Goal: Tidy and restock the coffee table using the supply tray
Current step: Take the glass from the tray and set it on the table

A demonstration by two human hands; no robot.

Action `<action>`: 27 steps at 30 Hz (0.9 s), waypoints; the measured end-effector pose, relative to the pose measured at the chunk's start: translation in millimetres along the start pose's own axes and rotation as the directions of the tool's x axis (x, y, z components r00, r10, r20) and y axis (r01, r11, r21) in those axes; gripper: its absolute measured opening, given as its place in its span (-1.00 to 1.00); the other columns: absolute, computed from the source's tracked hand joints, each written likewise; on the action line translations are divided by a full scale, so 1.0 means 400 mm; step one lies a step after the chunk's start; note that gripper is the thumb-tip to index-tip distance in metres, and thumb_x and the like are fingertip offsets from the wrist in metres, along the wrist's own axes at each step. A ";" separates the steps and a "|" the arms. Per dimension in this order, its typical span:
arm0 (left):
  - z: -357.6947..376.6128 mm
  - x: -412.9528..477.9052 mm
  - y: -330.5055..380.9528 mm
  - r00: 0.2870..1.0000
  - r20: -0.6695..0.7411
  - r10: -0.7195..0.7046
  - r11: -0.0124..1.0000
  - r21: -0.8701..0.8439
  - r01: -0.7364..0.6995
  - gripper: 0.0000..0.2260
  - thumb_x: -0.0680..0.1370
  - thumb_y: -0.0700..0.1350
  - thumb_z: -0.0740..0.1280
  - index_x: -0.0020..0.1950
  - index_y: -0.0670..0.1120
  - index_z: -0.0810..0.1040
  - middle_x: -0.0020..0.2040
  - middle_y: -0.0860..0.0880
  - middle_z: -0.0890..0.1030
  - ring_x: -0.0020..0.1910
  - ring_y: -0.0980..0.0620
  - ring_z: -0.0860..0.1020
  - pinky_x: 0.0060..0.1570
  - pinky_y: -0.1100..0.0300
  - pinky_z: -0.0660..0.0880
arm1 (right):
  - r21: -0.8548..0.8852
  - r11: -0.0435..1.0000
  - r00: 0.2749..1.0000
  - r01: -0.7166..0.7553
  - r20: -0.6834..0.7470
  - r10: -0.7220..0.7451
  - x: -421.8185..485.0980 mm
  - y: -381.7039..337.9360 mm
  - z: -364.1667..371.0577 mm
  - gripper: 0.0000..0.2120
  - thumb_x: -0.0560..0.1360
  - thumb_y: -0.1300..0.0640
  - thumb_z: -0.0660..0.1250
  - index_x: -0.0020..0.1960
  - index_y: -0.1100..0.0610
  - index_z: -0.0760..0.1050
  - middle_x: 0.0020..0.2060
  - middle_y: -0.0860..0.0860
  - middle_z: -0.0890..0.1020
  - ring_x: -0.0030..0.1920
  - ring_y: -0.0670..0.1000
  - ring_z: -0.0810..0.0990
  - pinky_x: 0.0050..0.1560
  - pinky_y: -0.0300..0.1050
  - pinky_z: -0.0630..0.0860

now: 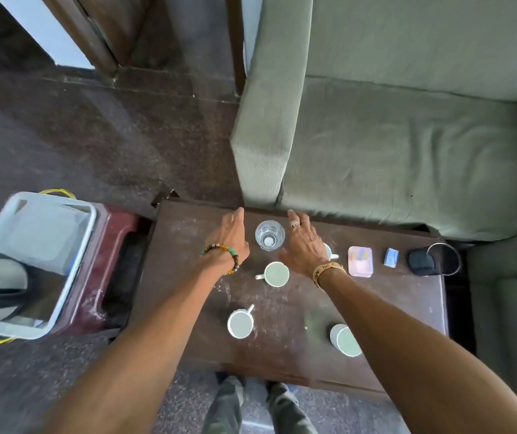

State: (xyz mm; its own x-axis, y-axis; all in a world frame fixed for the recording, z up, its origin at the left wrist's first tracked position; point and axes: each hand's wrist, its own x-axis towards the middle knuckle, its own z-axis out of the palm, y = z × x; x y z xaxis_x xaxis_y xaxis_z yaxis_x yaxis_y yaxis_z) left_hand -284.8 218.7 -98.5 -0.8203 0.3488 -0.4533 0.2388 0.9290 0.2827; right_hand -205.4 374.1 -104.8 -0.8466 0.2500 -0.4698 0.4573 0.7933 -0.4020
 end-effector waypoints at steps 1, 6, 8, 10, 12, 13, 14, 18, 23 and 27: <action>-0.031 -0.024 0.010 1.000 -0.015 0.007 1.000 -0.013 -0.007 -0.34 0.48 -0.16 0.39 0.48 -0.06 0.12 0.36 -0.16 0.35 0.22 -0.23 0.52 0.15 -0.07 0.51 | -0.019 1.000 1.000 0.014 -0.018 -0.014 -0.022 -0.014 -0.030 -0.08 0.43 0.09 0.46 0.61 0.18 -0.01 0.54 0.19 0.16 0.44 0.29 0.34 0.39 0.17 0.39; -0.207 -0.179 0.060 0.976 -0.201 0.084 0.994 0.092 -0.066 -0.44 0.48 -0.05 0.42 0.39 -0.05 0.24 0.28 -0.14 0.44 0.09 -0.19 0.59 -0.02 -0.04 0.54 | -0.115 0.985 0.983 0.131 -0.113 -0.144 -0.147 -0.112 -0.194 -0.11 0.44 0.07 0.46 0.60 0.18 0.03 0.50 0.14 0.22 0.36 0.26 0.42 0.31 0.16 0.46; -0.276 -0.234 0.072 0.958 -0.262 0.120 0.988 0.124 -0.090 -0.45 0.47 -0.04 0.42 0.38 -0.06 0.27 0.29 -0.14 0.45 0.12 -0.19 0.57 0.03 -0.06 0.54 | -0.141 0.972 0.967 0.188 -0.145 -0.209 -0.190 -0.154 -0.249 -0.10 0.45 0.05 0.47 0.60 0.19 0.02 0.51 0.17 0.21 0.36 0.28 0.42 0.33 0.18 0.45; -0.335 -0.277 0.077 0.939 -0.313 0.145 0.984 0.146 -0.103 -0.44 0.48 -0.01 0.41 0.40 -0.07 0.28 0.30 -0.15 0.45 0.17 -0.20 0.55 0.09 -0.08 0.53 | -0.169 0.960 0.948 0.222 -0.193 -0.253 -0.231 -0.195 -0.293 -0.10 0.45 0.04 0.48 0.59 0.20 0.04 0.50 0.18 0.23 0.35 0.29 0.43 0.31 0.21 0.46; -0.382 -0.313 0.078 0.917 -0.364 0.161 0.981 0.158 -0.110 -0.43 0.48 0.01 0.40 0.41 -0.07 0.28 0.33 -0.14 0.44 0.22 -0.19 0.53 0.13 -0.09 0.50 | -0.185 0.954 0.930 0.234 -0.244 -0.275 -0.268 -0.230 -0.324 -0.12 0.45 0.02 0.48 0.58 0.19 0.06 0.48 0.18 0.26 0.34 0.29 0.44 0.29 0.21 0.46; -0.399 -0.335 0.075 0.904 -0.391 0.174 0.979 0.167 -0.116 -0.44 0.48 0.03 0.40 0.41 -0.07 0.29 0.34 -0.13 0.44 0.23 -0.18 0.52 0.14 -0.08 0.49 | -0.186 0.953 0.922 0.238 -0.267 -0.282 -0.293 -0.247 -0.334 -0.13 0.44 0.01 0.47 0.58 0.18 0.07 0.47 0.17 0.27 0.35 0.28 0.43 0.29 0.20 0.45; -0.414 -0.355 0.070 0.888 -0.419 0.189 0.976 0.179 -0.123 -0.45 0.49 0.04 0.40 0.41 -0.06 0.30 0.34 -0.13 0.44 0.23 -0.16 0.52 0.14 -0.08 0.49 | -0.190 0.951 0.914 0.242 -0.285 -0.290 -0.317 -0.264 -0.340 -0.13 0.44 0.00 0.46 0.58 0.18 0.07 0.47 0.17 0.28 0.35 0.28 0.43 0.30 0.19 0.45; -0.450 -0.436 0.036 0.818 -0.519 0.249 0.965 0.210 -0.160 -0.47 0.49 0.07 0.38 0.39 -0.06 0.33 0.34 -0.11 0.47 0.24 -0.13 0.52 0.16 -0.04 0.48 | -0.198 0.948 0.898 0.248 -0.321 -0.302 -0.416 -0.322 -0.334 -0.14 0.46 -0.04 0.43 0.59 0.17 0.07 0.48 0.15 0.28 0.39 0.25 0.41 0.35 0.20 0.44; -0.442 -0.568 -0.068 0.748 -0.602 0.278 0.958 0.228 -0.172 -0.52 0.48 0.07 0.39 0.34 -0.06 0.41 0.28 -0.10 0.52 0.17 -0.10 0.57 0.13 0.00 0.52 | -0.231 0.938 0.891 0.257 -0.319 -0.323 -0.535 -0.388 -0.256 -0.14 0.45 -0.04 0.45 0.58 0.17 0.08 0.45 0.16 0.32 0.36 0.25 0.43 0.33 0.19 0.43; -0.444 -0.675 -0.158 0.741 -0.612 0.277 0.958 0.238 -0.162 -0.53 0.47 0.05 0.40 0.34 -0.04 0.44 0.27 -0.08 0.54 0.14 -0.07 0.59 0.11 0.03 0.52 | -0.238 0.929 0.875 0.285 -0.331 -0.353 -0.609 -0.443 -0.201 -0.12 0.45 -0.05 0.45 0.60 0.17 0.07 0.46 0.16 0.31 0.38 0.24 0.41 0.34 0.19 0.41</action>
State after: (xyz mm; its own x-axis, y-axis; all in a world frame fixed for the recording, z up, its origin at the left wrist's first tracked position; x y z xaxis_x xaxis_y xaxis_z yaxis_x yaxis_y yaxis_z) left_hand -170.8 43.9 156.2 -0.8594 0.4405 0.2595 0.4853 0.8626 0.1429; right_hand -102.2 217.4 144.0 -0.9924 0.1225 -0.0095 0.1191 0.9398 -0.3202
